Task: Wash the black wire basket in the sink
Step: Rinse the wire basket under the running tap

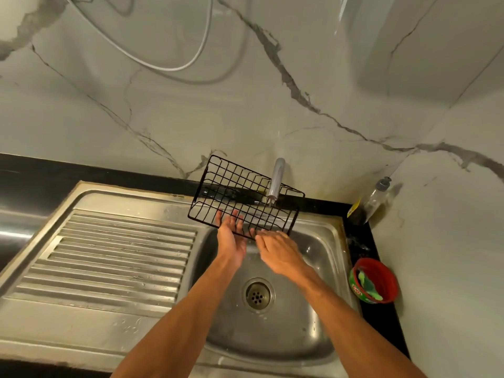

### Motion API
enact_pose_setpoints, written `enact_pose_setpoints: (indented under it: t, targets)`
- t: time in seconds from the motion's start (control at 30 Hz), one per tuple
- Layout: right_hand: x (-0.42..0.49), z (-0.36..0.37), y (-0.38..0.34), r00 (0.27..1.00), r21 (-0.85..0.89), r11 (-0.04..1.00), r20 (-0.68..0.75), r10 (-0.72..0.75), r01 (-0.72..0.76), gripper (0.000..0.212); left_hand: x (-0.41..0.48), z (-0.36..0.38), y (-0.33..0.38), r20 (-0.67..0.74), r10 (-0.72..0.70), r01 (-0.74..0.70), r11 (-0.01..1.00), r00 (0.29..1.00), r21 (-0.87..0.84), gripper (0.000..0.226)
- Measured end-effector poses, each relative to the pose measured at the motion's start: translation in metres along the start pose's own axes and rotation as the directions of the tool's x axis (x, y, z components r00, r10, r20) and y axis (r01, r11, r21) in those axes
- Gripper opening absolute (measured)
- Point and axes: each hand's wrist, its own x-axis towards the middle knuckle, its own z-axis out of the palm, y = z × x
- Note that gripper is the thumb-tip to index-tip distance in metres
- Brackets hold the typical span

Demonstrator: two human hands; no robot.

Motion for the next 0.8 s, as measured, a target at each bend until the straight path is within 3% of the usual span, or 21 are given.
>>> enact_pose_setpoints:
  t: [0.07, 0.2, 0.23, 0.3, 0.4, 0.5, 0.53, 0.57, 0.6, 0.67, 0.73, 0.8]
  targets:
    - [0.000, 0.011, -0.004, 0.998, -0.098, 0.995, -0.063, 0.017, -0.023, 0.050, -0.004, 0.002, 0.000, -0.008, 0.009, -0.009, 1.000, 1.000, 0.012, 0.037]
    - [-0.002, 0.011, -0.010, 0.999, 0.051, 0.999, 0.038, 0.004, -0.006, 0.048, -0.002, -0.004, 0.002, -0.007, 0.015, -0.014, 0.999, 1.000, 0.047, 0.041]
    - [-0.001, 0.008, -0.007, 1.000, 0.089, 0.996, 0.013, 0.008, -0.009, 0.044, -0.003, -0.004, 0.002, -0.008, 0.015, -0.015, 0.999, 1.000, 0.045, 0.042]
    - [0.004, 0.005, 0.001, 0.976, 0.074, 0.997, -0.216, 0.009, 0.007, 0.035, -0.004, -0.004, 0.000, -0.021, -0.001, 0.001, 1.000, 1.000, 0.015, 0.041]
    - [0.005, 0.013, 0.007, 0.816, -0.016, 0.999, -0.578, 0.033, -0.052, 0.033, -0.010, -0.001, -0.007, -0.031, -0.035, 0.034, 0.999, 0.999, -0.039, 0.037]
    - [-0.007, 0.020, 0.009, 0.562, 0.184, 0.972, -0.793, 0.235, -0.147, 0.063, -0.013, -0.004, -0.015, -0.041, -0.095, 0.093, 0.994, 0.995, -0.059, 0.028]
    - [-0.010, 0.020, 0.009, 0.511, 0.357, 0.926, -0.777, 0.368, -0.123, 0.075, -0.013, -0.006, -0.018, -0.049, -0.119, 0.117, 0.992, 0.992, -0.043, 0.028]
    - [-0.009, 0.020, 0.010, 0.514, 0.569, 0.820, -0.684, 0.517, -0.068, 0.084, -0.013, -0.008, -0.021, -0.048, -0.150, 0.148, 0.988, 0.988, -0.040, 0.031]
    - [-0.005, 0.022, 0.014, 0.556, 0.748, 0.663, -0.539, 0.633, -0.029, 0.085, -0.015, -0.011, -0.023, -0.055, -0.181, 0.180, 0.983, 0.982, -0.025, 0.037]
    - [0.003, 0.024, 0.024, 0.666, 0.930, 0.366, -0.245, 0.705, -0.045, 0.060, -0.018, -0.018, -0.022, -0.041, -0.214, 0.215, 0.976, 0.976, 0.019, 0.044]
    - [0.009, 0.029, 0.037, 0.674, 0.947, 0.308, -0.171, 0.719, -0.088, 0.040, -0.024, -0.026, -0.015, 0.016, -0.248, 0.242, 0.958, 0.969, 0.154, 0.049]
    - [0.010, 0.032, 0.047, 0.649, 0.958, 0.258, -0.118, 0.752, -0.126, 0.038, -0.028, -0.036, -0.003, 0.079, -0.306, 0.268, 0.912, 0.949, 0.309, 0.058]
